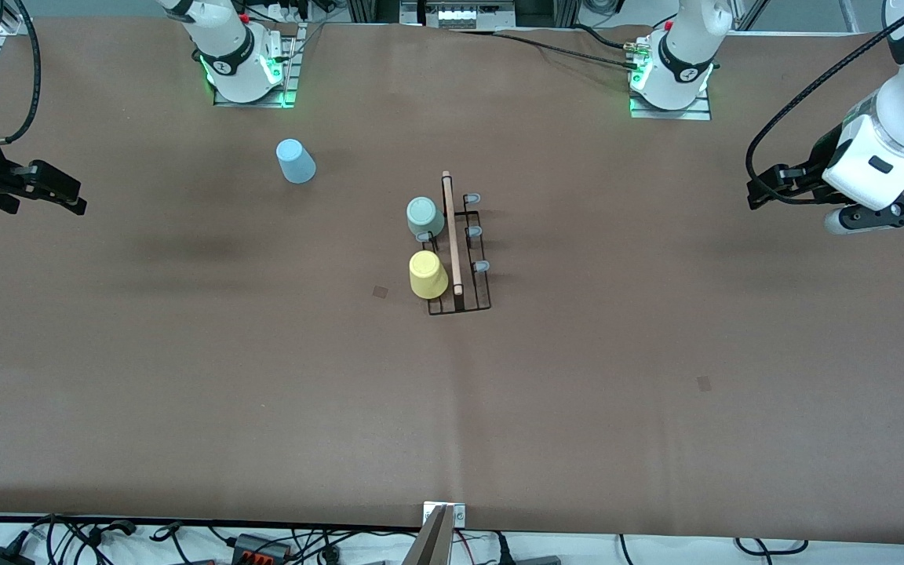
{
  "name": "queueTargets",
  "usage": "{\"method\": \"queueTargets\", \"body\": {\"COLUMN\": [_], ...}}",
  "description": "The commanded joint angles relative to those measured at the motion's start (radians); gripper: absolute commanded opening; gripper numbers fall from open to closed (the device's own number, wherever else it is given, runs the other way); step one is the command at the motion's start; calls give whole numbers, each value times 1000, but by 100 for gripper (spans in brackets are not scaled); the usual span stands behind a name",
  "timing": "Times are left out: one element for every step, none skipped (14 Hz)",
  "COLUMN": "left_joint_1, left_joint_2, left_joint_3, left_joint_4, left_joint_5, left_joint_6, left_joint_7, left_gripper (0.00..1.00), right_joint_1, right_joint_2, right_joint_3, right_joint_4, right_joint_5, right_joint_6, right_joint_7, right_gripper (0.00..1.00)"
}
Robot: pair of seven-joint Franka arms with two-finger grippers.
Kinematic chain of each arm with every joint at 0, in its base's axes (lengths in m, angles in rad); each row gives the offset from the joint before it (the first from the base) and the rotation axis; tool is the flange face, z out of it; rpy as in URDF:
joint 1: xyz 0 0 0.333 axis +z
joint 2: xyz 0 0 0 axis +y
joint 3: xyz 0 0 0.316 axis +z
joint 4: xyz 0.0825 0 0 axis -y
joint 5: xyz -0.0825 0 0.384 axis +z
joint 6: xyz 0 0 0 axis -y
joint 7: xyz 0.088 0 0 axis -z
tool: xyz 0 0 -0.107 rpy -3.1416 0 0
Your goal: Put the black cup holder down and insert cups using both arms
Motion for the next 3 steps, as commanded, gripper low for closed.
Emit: {"method": "queueTargets", "body": {"left_joint_1": [1,1,1], "left_joint_2": [-5,-3,-3], "left_joint_3": [5,5,5], "left_joint_4": [7,7,7], "left_joint_5": [-15,-13,-13], "left_joint_6": [-16,-16,-16], "left_joint_7": [10,10,10], "left_gripper": [100,100,100], "right_joint_1": [7,7,9], "right_joint_2": [-23,-23,-23], "right_joint_3": [-7,-9,-7], "right_joint_4": [-20,-22,-22], "right_joint_5": [-5,-5,-5], "right_joint_6": [-5,-3,-2], "right_joint_7": [-11,-11,-11], "right_gripper": [100,100,100]}}
